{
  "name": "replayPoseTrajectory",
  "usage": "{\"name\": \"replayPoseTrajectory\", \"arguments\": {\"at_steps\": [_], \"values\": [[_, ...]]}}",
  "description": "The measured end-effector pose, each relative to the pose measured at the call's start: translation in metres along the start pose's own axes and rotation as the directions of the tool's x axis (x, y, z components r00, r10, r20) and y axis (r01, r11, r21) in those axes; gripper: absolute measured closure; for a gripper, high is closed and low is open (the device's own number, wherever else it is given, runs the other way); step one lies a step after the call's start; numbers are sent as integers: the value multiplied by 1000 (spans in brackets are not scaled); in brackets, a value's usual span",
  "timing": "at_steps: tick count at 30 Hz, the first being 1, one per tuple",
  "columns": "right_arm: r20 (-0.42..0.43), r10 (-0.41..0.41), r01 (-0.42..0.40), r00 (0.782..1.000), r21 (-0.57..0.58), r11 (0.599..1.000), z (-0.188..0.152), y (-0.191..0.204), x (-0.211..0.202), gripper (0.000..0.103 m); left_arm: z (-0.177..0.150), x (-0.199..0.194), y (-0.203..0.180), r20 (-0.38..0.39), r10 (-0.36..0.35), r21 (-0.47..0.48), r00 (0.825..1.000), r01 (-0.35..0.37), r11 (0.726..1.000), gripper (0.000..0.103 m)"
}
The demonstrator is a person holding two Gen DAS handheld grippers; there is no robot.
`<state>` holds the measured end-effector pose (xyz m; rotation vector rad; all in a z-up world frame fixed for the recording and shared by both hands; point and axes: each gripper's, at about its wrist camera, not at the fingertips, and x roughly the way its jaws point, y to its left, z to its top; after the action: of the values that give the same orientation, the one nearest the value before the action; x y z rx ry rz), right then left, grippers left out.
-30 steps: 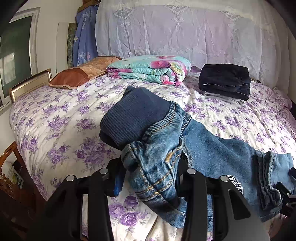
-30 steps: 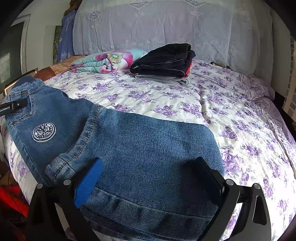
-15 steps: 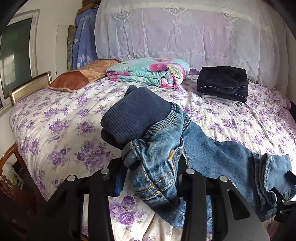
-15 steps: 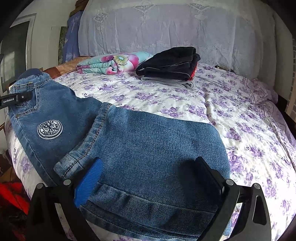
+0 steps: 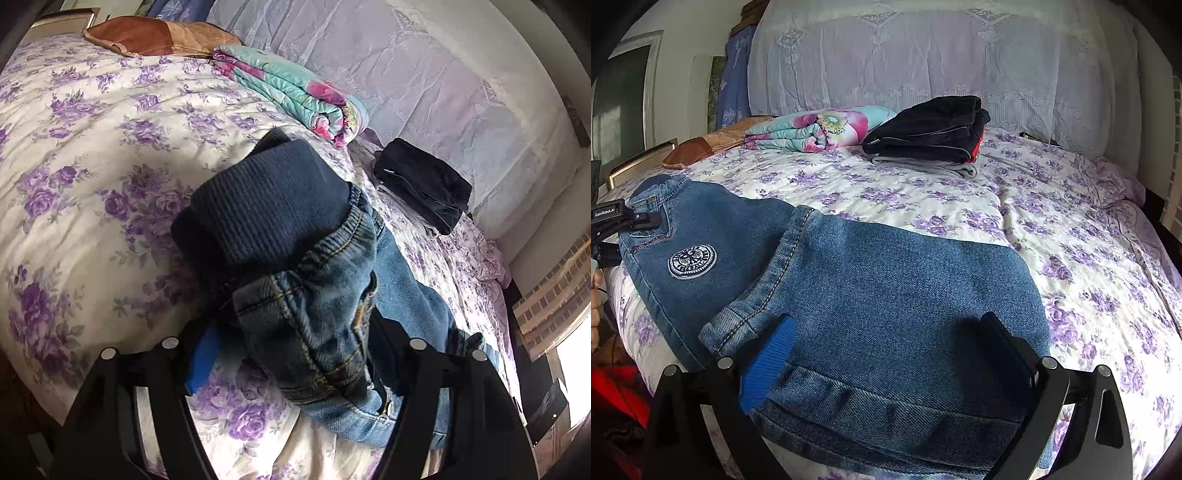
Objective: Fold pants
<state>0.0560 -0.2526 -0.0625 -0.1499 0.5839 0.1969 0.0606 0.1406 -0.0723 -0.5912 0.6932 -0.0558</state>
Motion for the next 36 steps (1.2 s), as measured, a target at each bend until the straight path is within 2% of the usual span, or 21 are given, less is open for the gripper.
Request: {"name": "replayPoseTrajectory", "arguments": {"at_steps": [3,5,6,7,8,10,11,12,14,17,20,23,25,27,28,32,36], "values": [[67,22,-25,998,37,999,15,-4,-15,3,5,8,-10,11,35,19,999,-35,999,28],[90,7,-11,996,46,999,31,-5,-19,3,7,9,-14,22,66,31,998,-67,997,36],[94,-8,4,996,48,999,39,-5,-18,3,7,9,-16,28,74,43,997,-75,996,42],[87,-24,20,996,47,999,45,-5,-14,3,6,5,-16,39,81,52,996,-83,995,53],[64,-38,36,997,39,999,50,-4,-6,3,5,1,-17,60,112,60,992,-116,991,61],[-25,-55,55,998,9,998,50,0,17,3,5,-4,-18,63,112,80,992,-117,990,64],[-102,-62,60,993,-23,998,44,5,35,3,5,-7,-20,64,119,85,991,-124,989,65],[-127,-85,77,988,-65,995,37,10,46,3,5,-8,-23,69,130,97,989,-136,986,66],[-108,-90,83,990,-67,994,36,11,44,3,5,-13,-35,96,159,142,983,-172,975,67],[-72,-63,61,995,-42,997,36,5,32,4,4,-24,-59,155,197,220,968,-228,948,68],[15,-67,67,998,-15,998,33,-5,2,4,3,-34,-85,218,217,304,952,-277,911,68],[62,-78,78,995,13,997,27,-19,-27,4,1,-42,-110,271,223,367,936,-315,875,68],[24,-77,77,997,10,997,19,-25,-29,3,-2,-45,-125,301,222,398,928,-333,855,68],[-122,-83,79,989,-38,996,5,-24,-5,4,-5,-48,-138,328,217,427,920,-349,834,68],[-130,-89,83,988,-51,995,-3,-24,3,3,-7,-49,-145,339,213,440,916,-355,825,69],[-42,-64,65,997,1,998,-3,-32,-15,4,-14,-53,-167,378,205,481,903,-381,790,69],[81,-140,138,987,34,990,1,-55,-47,4,-19,-54,-183,400,201,506,894,-399,764,69]]}}
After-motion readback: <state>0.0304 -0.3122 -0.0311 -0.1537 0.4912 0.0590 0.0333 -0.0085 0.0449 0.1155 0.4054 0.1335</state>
